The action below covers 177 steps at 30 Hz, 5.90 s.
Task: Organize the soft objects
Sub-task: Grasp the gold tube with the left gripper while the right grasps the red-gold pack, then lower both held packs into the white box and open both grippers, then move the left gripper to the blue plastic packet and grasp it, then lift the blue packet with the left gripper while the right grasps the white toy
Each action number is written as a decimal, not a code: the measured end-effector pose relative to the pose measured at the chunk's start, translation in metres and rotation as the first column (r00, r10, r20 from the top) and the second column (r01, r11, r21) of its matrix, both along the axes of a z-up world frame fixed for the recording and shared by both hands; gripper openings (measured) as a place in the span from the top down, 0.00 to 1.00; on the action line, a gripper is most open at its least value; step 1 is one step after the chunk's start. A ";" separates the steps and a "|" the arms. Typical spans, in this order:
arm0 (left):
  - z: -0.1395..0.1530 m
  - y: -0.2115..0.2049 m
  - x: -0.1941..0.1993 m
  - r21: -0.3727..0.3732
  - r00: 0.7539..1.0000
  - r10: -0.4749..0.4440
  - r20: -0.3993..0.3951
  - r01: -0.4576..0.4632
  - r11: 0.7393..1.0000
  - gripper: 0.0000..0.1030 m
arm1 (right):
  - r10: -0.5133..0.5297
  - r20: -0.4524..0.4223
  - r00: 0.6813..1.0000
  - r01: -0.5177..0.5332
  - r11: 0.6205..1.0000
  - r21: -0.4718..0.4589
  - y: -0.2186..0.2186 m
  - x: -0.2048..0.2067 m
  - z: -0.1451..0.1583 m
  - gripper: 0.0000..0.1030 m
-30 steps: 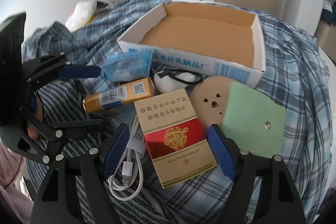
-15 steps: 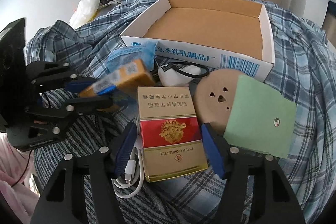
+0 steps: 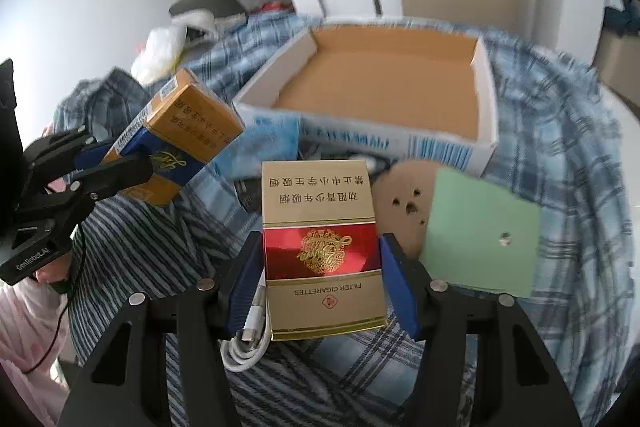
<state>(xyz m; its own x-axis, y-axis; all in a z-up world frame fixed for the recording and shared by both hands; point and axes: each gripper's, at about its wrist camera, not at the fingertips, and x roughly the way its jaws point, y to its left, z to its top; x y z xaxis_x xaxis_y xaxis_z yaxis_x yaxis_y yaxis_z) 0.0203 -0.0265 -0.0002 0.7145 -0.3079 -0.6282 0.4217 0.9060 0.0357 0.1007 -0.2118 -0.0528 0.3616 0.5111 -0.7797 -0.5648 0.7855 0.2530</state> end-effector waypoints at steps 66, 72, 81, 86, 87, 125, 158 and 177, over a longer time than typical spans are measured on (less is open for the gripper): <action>-0.018 0.032 0.131 -0.183 0.934 0.354 0.039 -0.342 0.922 0.15 | -0.346 0.156 0.925 0.345 0.938 0.036 0.014 0.105 0.019 0.25; 0.004 0.035 0.119 -0.228 0.932 0.356 0.067 -0.333 0.915 0.15 | -0.353 0.210 0.912 0.349 0.935 0.058 0.009 0.096 0.042 0.23; 0.049 0.038 0.082 -0.281 0.927 0.354 0.124 -0.310 0.908 0.14 | -0.377 0.322 0.869 0.351 0.926 0.136 -0.008 0.056 0.097 0.11; 0.061 0.035 0.050 -0.281 0.924 0.341 0.173 -0.285 0.916 0.05 | -0.390 0.391 0.834 0.356 0.921 0.158 -0.021 0.025 0.117 0.01; 0.061 0.034 0.046 -0.280 0.924 0.337 0.179 -0.280 0.918 0.00 | -0.391 0.402 0.828 0.355 0.921 0.162 -0.022 0.020 0.119 0.00; -0.062 0.024 0.093 -0.074 0.960 0.151 -0.236 -0.173 0.982 0.16 | -0.208 0.075 0.975 0.206 0.978 0.026 0.020 0.041 -0.009 0.23; -0.021 0.028 0.047 -0.144 0.984 0.168 0.058 -0.158 0.977 0.62 | -0.012 0.090 0.996 0.020 0.996 -0.089 0.060 0.022 -0.028 0.74; 0.025 0.020 -0.004 -0.160 0.923 0.229 0.310 -0.187 0.969 0.62 | -0.084 0.346 0.934 0.099 0.995 -0.026 0.034 -0.004 0.041 0.76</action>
